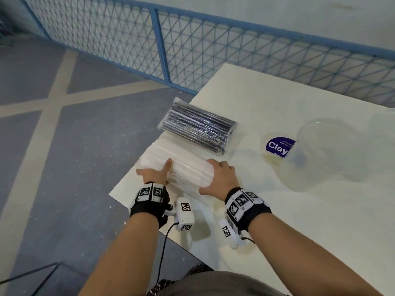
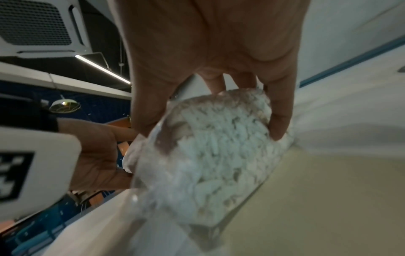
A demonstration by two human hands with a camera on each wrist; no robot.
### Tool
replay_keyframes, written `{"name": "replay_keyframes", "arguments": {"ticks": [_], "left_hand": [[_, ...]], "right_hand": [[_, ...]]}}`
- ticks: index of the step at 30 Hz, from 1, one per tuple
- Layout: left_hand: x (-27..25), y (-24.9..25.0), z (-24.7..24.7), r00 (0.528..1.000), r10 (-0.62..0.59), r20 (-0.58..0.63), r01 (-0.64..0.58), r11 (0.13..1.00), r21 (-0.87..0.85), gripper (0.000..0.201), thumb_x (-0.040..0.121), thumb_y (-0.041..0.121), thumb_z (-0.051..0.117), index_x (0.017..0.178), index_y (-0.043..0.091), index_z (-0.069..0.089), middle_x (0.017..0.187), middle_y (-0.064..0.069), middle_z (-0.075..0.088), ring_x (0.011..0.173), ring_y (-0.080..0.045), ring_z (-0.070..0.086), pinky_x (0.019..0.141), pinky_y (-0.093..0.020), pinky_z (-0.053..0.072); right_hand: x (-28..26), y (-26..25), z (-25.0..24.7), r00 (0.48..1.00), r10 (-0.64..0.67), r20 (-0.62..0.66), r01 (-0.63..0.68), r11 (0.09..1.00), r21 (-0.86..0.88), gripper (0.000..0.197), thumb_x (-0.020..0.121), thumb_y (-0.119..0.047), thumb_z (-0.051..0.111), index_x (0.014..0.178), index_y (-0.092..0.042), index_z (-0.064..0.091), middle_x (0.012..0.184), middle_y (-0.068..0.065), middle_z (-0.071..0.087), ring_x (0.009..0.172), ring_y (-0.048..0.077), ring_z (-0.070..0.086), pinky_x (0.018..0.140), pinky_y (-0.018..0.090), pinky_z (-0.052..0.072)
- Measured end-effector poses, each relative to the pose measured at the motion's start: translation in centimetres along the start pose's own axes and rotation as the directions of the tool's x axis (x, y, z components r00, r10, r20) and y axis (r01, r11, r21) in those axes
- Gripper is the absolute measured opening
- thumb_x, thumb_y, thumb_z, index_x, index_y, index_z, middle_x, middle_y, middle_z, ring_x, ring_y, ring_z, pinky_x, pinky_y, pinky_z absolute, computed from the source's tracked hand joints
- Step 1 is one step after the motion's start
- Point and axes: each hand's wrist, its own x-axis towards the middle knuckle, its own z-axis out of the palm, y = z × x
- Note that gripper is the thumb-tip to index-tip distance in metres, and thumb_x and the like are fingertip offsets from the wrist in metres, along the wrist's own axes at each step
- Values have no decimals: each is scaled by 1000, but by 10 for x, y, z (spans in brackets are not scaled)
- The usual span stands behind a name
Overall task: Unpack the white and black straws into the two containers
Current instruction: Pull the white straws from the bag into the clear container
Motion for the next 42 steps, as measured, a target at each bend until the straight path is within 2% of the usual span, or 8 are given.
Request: {"name": "replay_keyframes", "arguments": {"ticks": [5, 12, 18, 22, 24, 30, 36, 42], "left_hand": [[-8, -8, -6, 976, -106, 190, 138, 977, -162, 103, 17, 65, 81, 98, 4, 60, 116, -21, 65, 101, -36, 65, 89, -47, 53], [-59, 23, 8, 935, 262, 239, -225, 959, -171, 42, 70, 25, 79, 103, 7, 58, 105, -16, 66, 95, -32, 64, 82, -42, 54], [-116, 43, 46, 734, 560, 386, -611, 792, 13, 78, 66, 38, 80, 126, 7, 40, 116, 0, 55, 105, -15, 54, 88, -29, 44], [-140, 51, 62, 528, 621, 579, -747, 665, -31, 49, 72, 27, 78, 105, 18, 43, 99, 10, 54, 85, -7, 57, 65, -9, 46], [-135, 52, 70, 440, 616, 653, -750, 653, -111, 39, 72, 22, 78, 98, 20, 50, 101, 10, 56, 83, -9, 58, 66, -6, 46], [-126, 47, 99, 431, 475, 768, -630, 767, -121, 100, 35, 56, 82, 120, 19, 46, 119, -3, 53, 111, -22, 54, 95, -33, 47], [-138, 47, 114, 270, 387, 881, -701, 707, -96, 113, 27, 68, 82, 119, 10, 53, 118, -6, 63, 114, -23, 59, 97, -43, 49], [-144, 54, 116, 237, 367, 899, -720, 688, -91, 86, 27, 51, 86, 104, 31, 53, 102, 16, 63, 99, -1, 60, 80, -16, 49]], "right_hand": [[-16, 14, 1, 1000, -3, 12, 0, 983, 185, 85, 67, -37, 77, 139, -28, 33, 132, 8, 42, 123, 29, 39, 103, 35, 36], [-29, 14, -14, 993, -75, 91, 66, 993, 101, 115, 65, -48, 77, 148, -26, 0, 152, 6, 21, 135, 34, 28, 109, 53, 29], [-39, 0, -33, 964, -1, -266, 102, 925, 366, 123, 57, -46, 82, 147, -21, 3, 149, 9, 28, 132, 29, 35, 106, 45, 37], [-51, 18, -57, 888, 126, -442, 202, 757, 621, 82, 65, -30, 80, 134, -22, 37, 122, -1, 57, 104, 15, 59, 77, 22, 48], [-55, 35, -67, 896, 186, -404, 213, 619, 756, 72, 59, -24, 78, 125, -17, 49, 112, 1, 65, 100, 17, 64, 80, 31, 54], [-77, 69, -85, 911, 242, -333, 254, 306, 917, 50, 55, -4, 61, 105, -9, 58, 94, 5, 67, 86, 18, 63, 68, 28, 53], [-100, 83, -85, 903, 153, -401, 292, 465, 836, 46, 58, -14, 68, 103, -24, 58, 99, -7, 66, 95, 16, 64, 72, 22, 52], [-126, 98, -101, 673, -7, -740, 451, 797, 403, 95, 71, -33, 74, 140, -48, 10, 135, -15, 45, 118, 1, 51, 93, 14, 46]]}}
